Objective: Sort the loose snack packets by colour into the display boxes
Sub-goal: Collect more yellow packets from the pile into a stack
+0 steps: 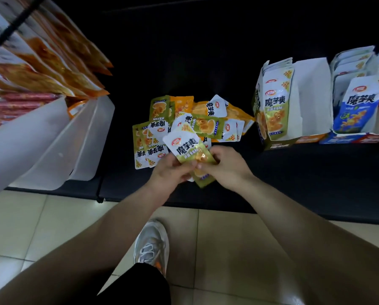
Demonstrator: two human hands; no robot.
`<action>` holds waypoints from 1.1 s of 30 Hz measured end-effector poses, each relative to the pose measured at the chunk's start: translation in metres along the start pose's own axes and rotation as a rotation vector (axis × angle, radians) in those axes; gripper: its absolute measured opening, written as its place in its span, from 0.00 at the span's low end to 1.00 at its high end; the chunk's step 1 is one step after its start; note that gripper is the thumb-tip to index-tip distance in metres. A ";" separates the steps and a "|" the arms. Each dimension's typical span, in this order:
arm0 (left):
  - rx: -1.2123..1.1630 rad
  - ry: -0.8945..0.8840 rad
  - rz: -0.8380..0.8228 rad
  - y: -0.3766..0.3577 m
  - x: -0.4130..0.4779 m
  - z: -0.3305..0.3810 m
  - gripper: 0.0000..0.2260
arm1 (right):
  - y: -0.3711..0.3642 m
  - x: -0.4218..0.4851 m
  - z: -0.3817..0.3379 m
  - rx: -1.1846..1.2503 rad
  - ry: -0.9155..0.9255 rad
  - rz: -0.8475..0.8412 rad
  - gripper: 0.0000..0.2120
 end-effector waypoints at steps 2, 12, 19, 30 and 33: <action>-0.047 -0.033 0.091 0.012 0.009 0.010 0.09 | 0.014 0.019 -0.006 -0.133 0.021 0.130 0.10; -0.085 0.067 0.324 0.061 0.024 -0.021 0.09 | 0.017 0.067 0.011 -0.944 0.205 0.153 0.26; -0.022 0.077 0.320 0.055 0.021 -0.029 0.09 | 0.034 0.044 0.032 -0.554 0.004 0.236 0.34; 0.103 0.101 0.354 0.054 0.016 -0.038 0.08 | 0.009 0.021 0.048 -0.418 -0.200 0.250 0.36; 0.136 0.103 0.362 0.055 0.014 -0.042 0.08 | 0.005 0.021 0.053 -0.346 -0.255 0.268 0.33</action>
Point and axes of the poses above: each hand's wrist, its own x-axis towards the middle knuckle, its own y-axis out of the back of the hand, z = x × y, the point moved 9 cm from there along x, towards the middle knuckle, and after that the axes turned 1 degree about z, right-handed, at the moved point
